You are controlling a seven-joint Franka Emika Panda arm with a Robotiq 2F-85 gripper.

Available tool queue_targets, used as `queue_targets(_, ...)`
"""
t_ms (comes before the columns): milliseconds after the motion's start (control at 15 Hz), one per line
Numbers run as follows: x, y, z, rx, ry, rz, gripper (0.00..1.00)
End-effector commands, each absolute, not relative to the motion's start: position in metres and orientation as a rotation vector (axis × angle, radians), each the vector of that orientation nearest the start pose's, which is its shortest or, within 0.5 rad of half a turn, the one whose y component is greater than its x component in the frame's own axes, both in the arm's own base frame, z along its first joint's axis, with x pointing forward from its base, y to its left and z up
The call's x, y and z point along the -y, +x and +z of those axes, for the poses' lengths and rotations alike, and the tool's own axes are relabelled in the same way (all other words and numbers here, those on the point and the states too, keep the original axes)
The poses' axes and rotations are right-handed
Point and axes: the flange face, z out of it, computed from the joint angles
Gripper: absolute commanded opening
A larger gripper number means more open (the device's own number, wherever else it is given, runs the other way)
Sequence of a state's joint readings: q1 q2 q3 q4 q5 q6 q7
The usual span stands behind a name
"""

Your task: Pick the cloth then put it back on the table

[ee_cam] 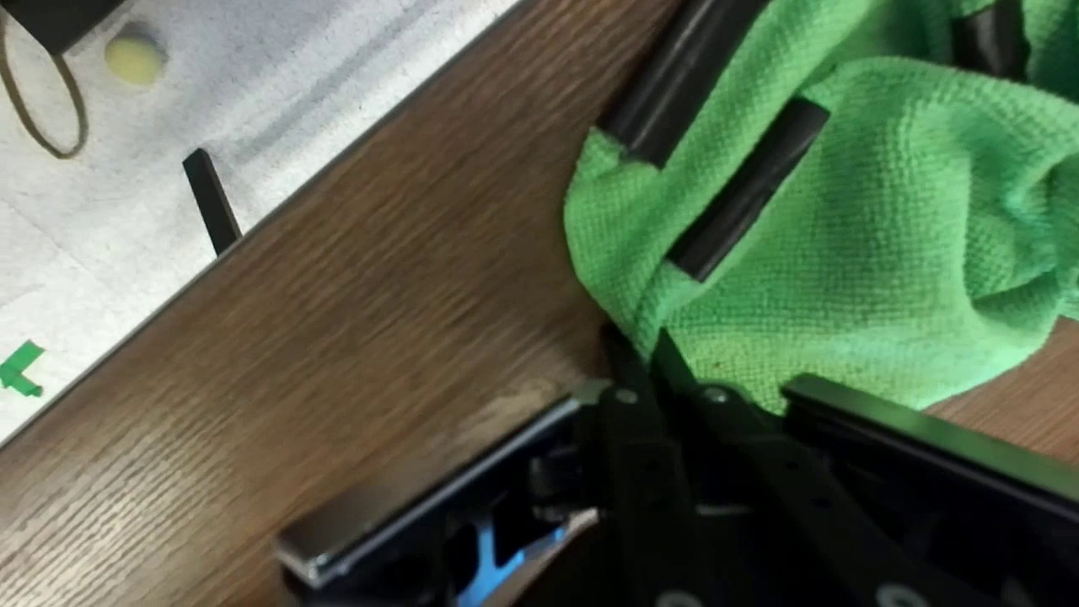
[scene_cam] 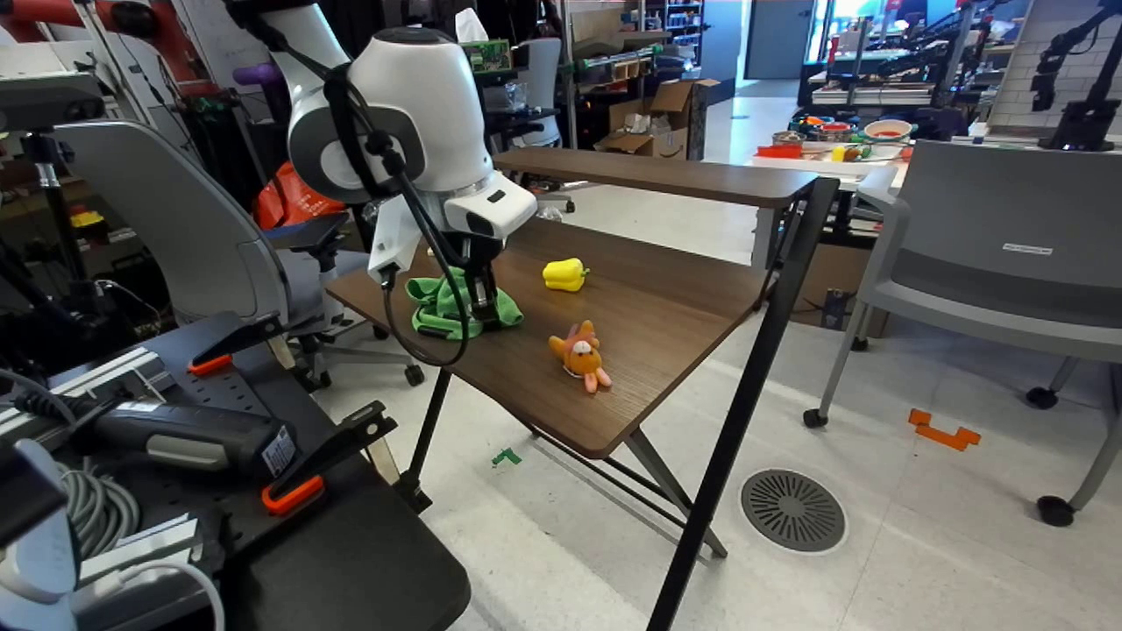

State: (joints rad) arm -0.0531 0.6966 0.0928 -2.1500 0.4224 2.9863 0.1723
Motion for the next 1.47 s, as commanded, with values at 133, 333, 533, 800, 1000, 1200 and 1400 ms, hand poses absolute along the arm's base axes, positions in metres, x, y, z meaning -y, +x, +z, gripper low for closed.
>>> queue_targets(133, 0.017, 0.549, 0.092, -0.864, -2.843, -0.177, 0.0)
queue_targets(333, 0.038, 0.54, 0.11, -0.896, -2.836, -0.197, 0.0)
queue_targets(533, 0.054, 0.533, 0.138, -0.908, -2.827, -0.233, 0.0)
queue_targets(800, 0.051, 0.524, 0.192, -0.832, -2.835, -0.327, 0.0)
queue_targets(1000, 0.031, 0.521, 0.233, -0.738, -2.837, -0.403, 0.0)
queue_targets(1200, 0.005, 0.52, 0.259, -0.642, -2.834, -0.455, 0.0)
queue_targets(1400, -0.024, 0.52, 0.258, -0.558, -2.834, -0.425, 0.0)
